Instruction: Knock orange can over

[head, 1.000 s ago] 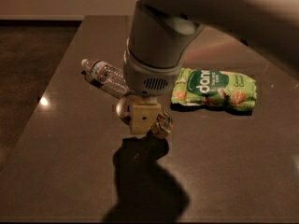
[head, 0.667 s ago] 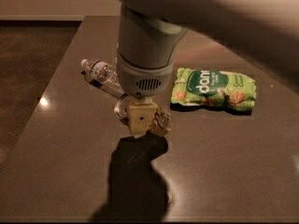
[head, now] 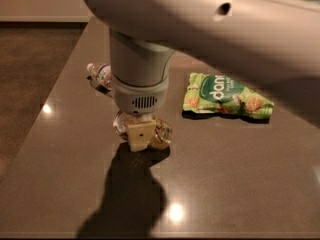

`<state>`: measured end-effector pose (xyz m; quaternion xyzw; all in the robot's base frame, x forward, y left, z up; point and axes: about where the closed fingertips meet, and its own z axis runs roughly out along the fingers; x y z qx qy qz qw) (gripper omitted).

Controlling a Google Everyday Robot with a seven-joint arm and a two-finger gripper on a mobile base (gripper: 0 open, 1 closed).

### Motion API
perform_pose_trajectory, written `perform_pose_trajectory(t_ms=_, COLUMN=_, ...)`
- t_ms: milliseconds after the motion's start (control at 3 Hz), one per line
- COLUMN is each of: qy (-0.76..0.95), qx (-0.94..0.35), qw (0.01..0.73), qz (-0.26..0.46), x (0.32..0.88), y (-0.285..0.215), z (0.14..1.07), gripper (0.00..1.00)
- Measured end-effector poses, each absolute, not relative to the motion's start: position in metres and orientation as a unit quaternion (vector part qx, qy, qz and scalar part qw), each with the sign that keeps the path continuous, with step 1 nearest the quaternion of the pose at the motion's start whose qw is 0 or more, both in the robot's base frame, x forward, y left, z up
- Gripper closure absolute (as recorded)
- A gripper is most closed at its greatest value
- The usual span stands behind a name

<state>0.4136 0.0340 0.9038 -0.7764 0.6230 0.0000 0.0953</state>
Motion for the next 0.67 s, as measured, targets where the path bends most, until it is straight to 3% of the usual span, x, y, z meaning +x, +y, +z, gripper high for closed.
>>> perform_pose_trajectory(t_ms=333, qy=0.624, qx=-0.777, qw=0.083, qz=0.021, x=0.4149, y=0.041, z=0.8761, gripper=0.0)
perform_pose_trajectory(t_ms=667, qy=0.624, qx=-0.777, qw=0.083, qz=0.021, x=0.4149, y=0.041, z=0.8762, gripper=0.0)
